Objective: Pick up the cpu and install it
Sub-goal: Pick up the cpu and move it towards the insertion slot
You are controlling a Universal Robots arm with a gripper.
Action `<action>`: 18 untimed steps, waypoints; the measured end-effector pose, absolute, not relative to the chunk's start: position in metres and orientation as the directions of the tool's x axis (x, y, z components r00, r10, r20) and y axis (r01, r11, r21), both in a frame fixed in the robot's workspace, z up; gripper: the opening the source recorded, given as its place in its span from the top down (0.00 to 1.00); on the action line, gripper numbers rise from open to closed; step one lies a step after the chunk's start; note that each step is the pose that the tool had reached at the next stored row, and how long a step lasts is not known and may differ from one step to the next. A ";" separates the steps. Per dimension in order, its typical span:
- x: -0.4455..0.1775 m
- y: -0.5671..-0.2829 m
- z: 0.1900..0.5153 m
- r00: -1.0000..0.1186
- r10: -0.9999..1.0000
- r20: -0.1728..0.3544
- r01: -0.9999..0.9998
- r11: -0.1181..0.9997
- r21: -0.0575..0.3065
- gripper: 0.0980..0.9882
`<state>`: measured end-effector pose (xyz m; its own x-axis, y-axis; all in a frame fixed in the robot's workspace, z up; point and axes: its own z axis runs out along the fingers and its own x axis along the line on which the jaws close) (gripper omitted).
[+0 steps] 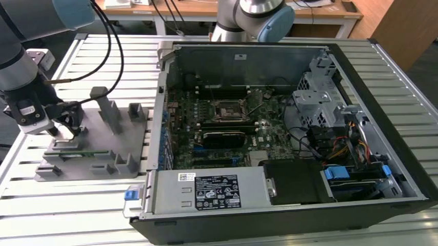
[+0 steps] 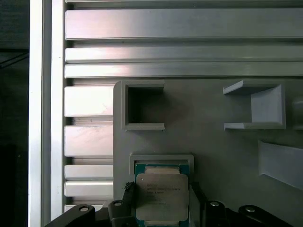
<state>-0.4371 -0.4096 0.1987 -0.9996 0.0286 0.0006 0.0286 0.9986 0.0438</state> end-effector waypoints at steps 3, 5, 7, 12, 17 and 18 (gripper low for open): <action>-0.437 -0.410 0.199 -1.000 0.029 0.001 0.029 0.999 0.044 0.51; -0.437 -0.410 0.200 -1.000 0.029 0.001 0.029 0.999 0.044 0.51; -0.437 -0.410 0.200 -1.000 0.029 0.001 0.029 0.999 0.044 0.51; -0.437 -0.410 0.202 -1.000 0.029 0.001 0.029 0.999 0.044 0.51; -0.437 -0.410 0.203 -1.000 0.029 0.001 0.029 0.999 0.044 0.51; -0.437 -0.410 0.204 -1.000 0.029 0.001 0.029 0.999 0.044 0.51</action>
<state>-0.4371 -0.4096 0.2035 -0.9996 0.0285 0.0006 0.0285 0.9986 0.0439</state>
